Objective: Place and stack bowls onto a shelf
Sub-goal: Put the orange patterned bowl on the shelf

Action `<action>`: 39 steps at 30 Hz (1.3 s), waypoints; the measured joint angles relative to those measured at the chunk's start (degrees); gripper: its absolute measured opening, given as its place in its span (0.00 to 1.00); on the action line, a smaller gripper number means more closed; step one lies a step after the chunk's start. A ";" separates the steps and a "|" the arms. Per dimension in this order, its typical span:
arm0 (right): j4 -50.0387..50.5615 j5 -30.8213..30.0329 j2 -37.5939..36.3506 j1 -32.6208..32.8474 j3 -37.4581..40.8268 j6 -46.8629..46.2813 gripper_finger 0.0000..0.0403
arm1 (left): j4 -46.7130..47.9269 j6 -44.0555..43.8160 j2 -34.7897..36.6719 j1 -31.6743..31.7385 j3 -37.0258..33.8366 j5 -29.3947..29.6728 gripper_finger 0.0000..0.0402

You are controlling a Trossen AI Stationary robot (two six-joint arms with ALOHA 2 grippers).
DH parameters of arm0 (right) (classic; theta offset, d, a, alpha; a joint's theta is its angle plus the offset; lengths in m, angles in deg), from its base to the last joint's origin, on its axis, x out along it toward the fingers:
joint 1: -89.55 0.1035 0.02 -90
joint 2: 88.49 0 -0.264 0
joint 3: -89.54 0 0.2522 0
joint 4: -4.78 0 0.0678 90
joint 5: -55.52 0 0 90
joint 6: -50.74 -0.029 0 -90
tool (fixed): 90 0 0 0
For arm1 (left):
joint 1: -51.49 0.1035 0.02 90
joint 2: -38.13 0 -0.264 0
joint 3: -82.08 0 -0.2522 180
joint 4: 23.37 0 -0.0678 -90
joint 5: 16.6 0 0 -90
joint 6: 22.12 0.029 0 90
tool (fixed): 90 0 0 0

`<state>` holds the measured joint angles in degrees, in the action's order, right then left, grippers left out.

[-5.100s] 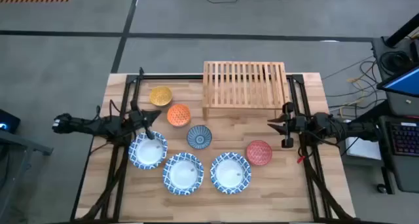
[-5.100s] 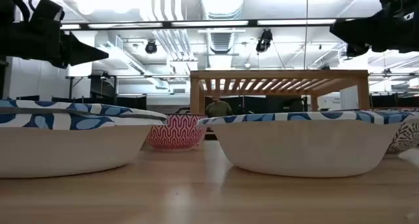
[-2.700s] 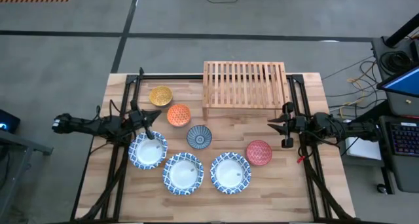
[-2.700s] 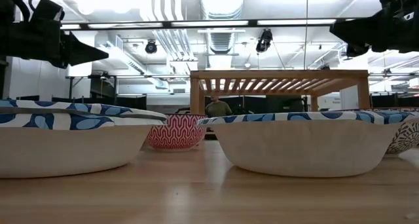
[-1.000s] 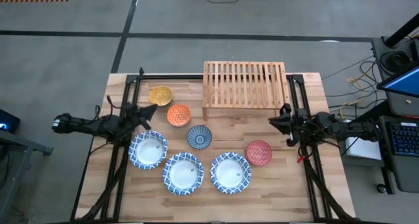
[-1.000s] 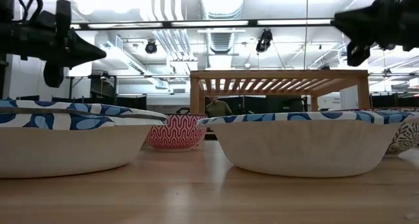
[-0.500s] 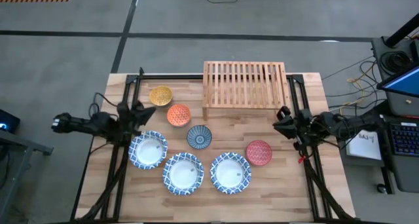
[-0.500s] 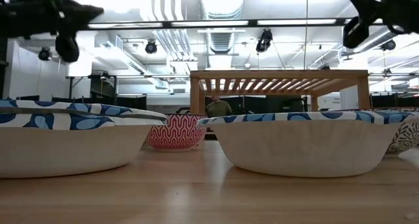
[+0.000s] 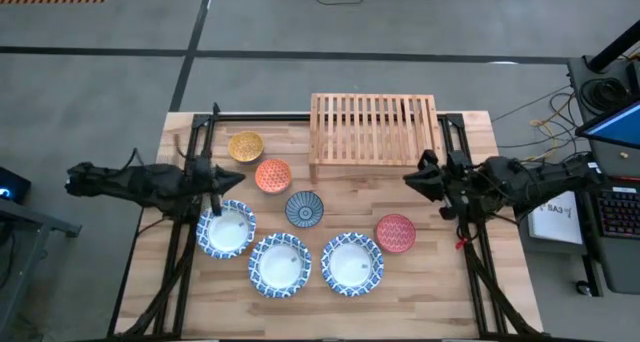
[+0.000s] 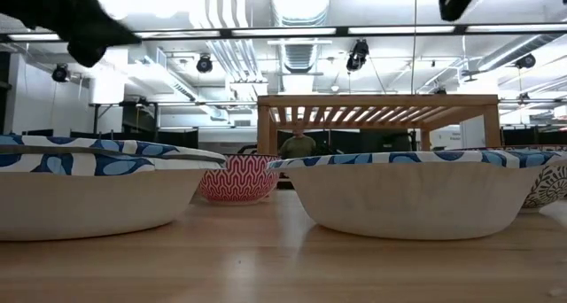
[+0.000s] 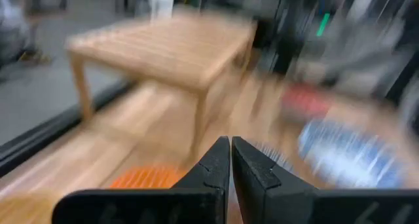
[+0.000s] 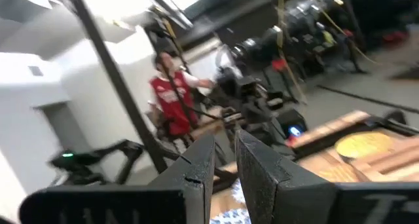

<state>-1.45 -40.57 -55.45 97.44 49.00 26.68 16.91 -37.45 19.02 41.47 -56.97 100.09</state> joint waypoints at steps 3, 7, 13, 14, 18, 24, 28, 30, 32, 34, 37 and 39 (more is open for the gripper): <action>6.98 -0.34 1.14 -0.04 -5.02 0.52 0.13 | 7.99 -1.20 -5.70 0.00 3.21 0.69 0.00; 14.37 -0.37 2.10 -0.01 -9.34 0.66 0.13 | 6.24 -2.15 -12.23 0.00 4.25 -0.20 0.00; 15.92 -0.51 1.66 -0.01 -10.33 1.08 0.13 | 3.51 0.90 -23.68 0.00 7.28 -0.73 0.00; 15.89 -0.51 1.55 -0.01 -10.21 1.08 0.13 | 3.51 2.34 -25.70 0.00 8.41 -0.73 0.00; 16.82 -0.47 1.18 -0.01 -9.75 1.12 0.13 | 5.30 8.37 -33.46 0.00 13.12 -0.78 0.03; 16.92 0.16 0.02 0.01 -8.39 2.28 0.13 | 11.59 12.52 -42.98 0.94 19.88 -0.61 0.19; 16.74 0.76 -1.48 0.10 -7.05 3.65 0.13 | 12.28 13.56 -47.56 2.95 21.15 -0.17 0.33; 16.68 1.42 -2.76 0.10 -6.05 3.95 0.13 | 13.29 14.51 -49.90 4.37 21.09 0.72 0.39; 16.31 1.77 -4.19 0.10 -4.67 4.18 0.13 | 13.61 15.89 -52.04 6.10 21.09 1.31 0.44; 16.25 1.81 -5.63 0.10 -3.27 4.23 0.13 | 13.52 17.33 -54.14 8.12 21.09 1.25 0.45; 13.78 1.61 -7.55 0.10 -0.80 4.34 0.13 | 13.52 19.73 -56.78 10.96 21.09 -0.53 0.44; 12.24 1.63 -8.77 0.10 0.52 4.34 0.13 | 13.46 21.27 -58.03 12.78 21.27 -5.06 0.42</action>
<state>10.79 -38.94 -64.22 97.54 49.53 31.02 30.36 -16.18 -39.01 54.25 -35.70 95.03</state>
